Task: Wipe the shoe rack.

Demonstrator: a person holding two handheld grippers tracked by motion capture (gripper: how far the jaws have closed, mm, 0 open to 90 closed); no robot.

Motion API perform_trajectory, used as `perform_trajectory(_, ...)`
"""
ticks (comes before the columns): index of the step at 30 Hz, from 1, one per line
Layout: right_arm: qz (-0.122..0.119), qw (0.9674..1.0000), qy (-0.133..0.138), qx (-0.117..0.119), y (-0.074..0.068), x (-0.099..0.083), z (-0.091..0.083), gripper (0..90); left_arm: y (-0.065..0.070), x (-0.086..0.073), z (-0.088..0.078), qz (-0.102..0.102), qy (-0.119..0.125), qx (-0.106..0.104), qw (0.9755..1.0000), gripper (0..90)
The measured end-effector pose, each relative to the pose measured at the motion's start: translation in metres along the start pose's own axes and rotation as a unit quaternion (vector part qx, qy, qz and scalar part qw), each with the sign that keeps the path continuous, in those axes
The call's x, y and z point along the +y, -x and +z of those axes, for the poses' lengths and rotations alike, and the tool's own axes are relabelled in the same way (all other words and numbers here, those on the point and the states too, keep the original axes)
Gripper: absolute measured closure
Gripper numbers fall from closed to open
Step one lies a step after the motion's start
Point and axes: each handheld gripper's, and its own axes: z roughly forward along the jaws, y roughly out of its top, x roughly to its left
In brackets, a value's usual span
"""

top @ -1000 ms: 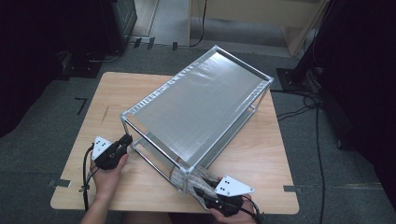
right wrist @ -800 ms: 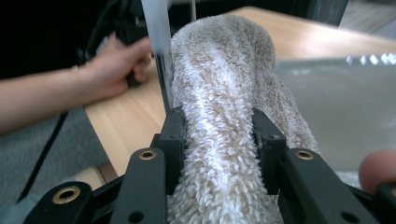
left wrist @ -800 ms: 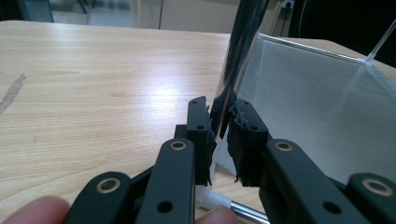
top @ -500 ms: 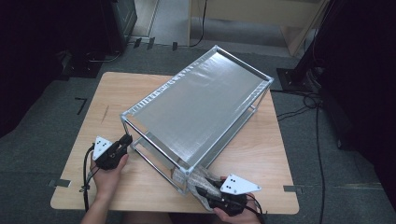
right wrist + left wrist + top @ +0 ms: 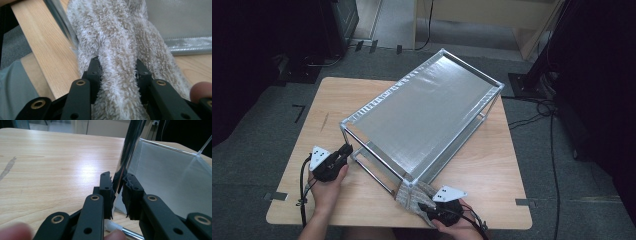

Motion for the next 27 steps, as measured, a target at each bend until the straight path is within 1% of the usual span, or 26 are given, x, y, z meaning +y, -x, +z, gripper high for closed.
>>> perform_trajectory(1, 0.003, 1.0000, -0.002, 0.000, 0.001, 0.000, 0.000, 67.1, 0.000, 0.000, 0.000, 0.000, 0.000, 0.001, 1.0000, 79.0)
perform_trajectory(5, -0.010, 0.9996, -0.008, -0.024, 0.000, 0.002, 0.002, 67.8, 0.000, 0.000, -0.003, -0.001, -0.004, 0.008, 1.0000, 79.1)
perform_trajectory(6, -0.011, 0.9995, -0.009, -0.028, 0.000, 0.002, 0.002, 67.9, 0.000, 0.000, -0.005, 0.007, -0.005, 0.016, 0.9998, 79.2)
perform_trajectory(7, -0.012, 0.9993, -0.008, -0.034, 0.002, 0.003, 0.003, 68.1, 0.000, -0.001, -0.006, 0.008, -0.006, 0.019, 0.9998, 79.5)
perform_trajectory(10, -0.009, 0.9991, -0.010, -0.041, 0.007, 0.004, 0.003, 68.4, -0.002, -0.002, -0.014, 0.015, -0.010, 0.026, 0.9995, 79.9)
perform_trajectory(13, -0.004, 0.9990, -0.013, -0.044, 0.013, 0.006, 0.003, 68.6, -0.004, -0.004, -0.022, 0.013, -0.011, 0.027, 0.9995, 80.0)
perform_trajectory(16, -0.003, 0.9988, -0.014, -0.047, 0.020, 0.009, 0.005, 68.7, -0.005, -0.005, -0.032, 0.019, -0.020, 0.029, 0.9992, 80.1)
perform_trajectory(19, -0.001, 0.9986, -0.015, -0.050, 0.025, 0.013, 0.007, 68.8, -0.005, -0.007, -0.041, 0.015, -0.023, 0.031, 0.9991, 80.1)
perform_trajectory(20, 0.000, 0.9986, -0.016, -0.050, 0.026, 0.014, 0.007, 68.8, -0.005, -0.008, -0.044, 0.017, -0.025, 0.032, 0.9990, 80.1)
perform_trajectory(24, -0.001, 0.9983, -0.020, -0.055, 0.034, 0.019, 0.010, 68.8, -0.003, -0.013, -0.055, 0.016, -0.026, 0.033, 0.9990, 80.2)
perform_trajectory(27, 0.007, 0.9983, -0.020, -0.054, 0.042, 0.023, 0.013, 68.8, -0.002, -0.016, -0.062, 0.015, -0.027, 0.033, 0.9990, 80.1)
